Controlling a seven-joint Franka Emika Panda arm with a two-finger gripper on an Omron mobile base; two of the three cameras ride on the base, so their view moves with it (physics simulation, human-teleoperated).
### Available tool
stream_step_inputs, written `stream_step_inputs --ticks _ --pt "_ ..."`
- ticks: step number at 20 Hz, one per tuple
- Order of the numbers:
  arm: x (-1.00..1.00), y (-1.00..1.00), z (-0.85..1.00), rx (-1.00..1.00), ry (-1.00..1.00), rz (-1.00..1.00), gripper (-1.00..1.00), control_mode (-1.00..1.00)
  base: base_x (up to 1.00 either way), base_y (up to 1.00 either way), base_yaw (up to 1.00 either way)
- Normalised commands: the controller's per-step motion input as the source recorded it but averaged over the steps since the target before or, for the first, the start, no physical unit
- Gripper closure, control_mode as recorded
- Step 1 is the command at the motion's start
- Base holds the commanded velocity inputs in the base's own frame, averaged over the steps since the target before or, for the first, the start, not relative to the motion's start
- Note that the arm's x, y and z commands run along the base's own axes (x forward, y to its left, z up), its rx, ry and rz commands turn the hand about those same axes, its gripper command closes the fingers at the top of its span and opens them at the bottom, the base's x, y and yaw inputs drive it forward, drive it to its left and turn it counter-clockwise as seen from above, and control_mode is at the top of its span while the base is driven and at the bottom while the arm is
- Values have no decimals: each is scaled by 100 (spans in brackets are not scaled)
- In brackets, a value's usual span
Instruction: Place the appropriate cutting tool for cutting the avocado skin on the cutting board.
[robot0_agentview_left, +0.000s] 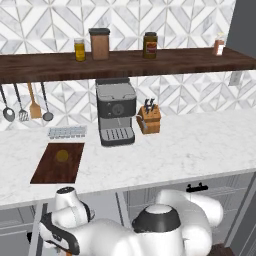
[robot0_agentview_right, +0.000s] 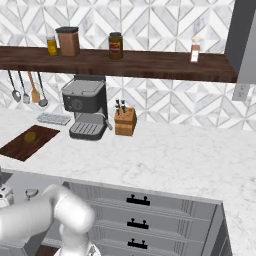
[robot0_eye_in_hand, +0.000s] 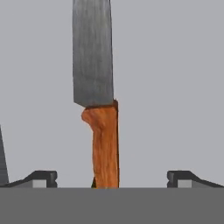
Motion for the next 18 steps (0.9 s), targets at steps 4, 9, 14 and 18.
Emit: stream_step_inputs --ticks 4,9,14,18 --pt "21 51 -38 0 7 0 -100 -100 0 0 0" --pt "-5 -6 -40 1 0 2 -100 -100 0 0 0" --pt "-8 -9 -42 0 0 5 -100 -100 0 0 0" --pt "-16 8 -57 -3 0 1 100 -100 0 0 0"
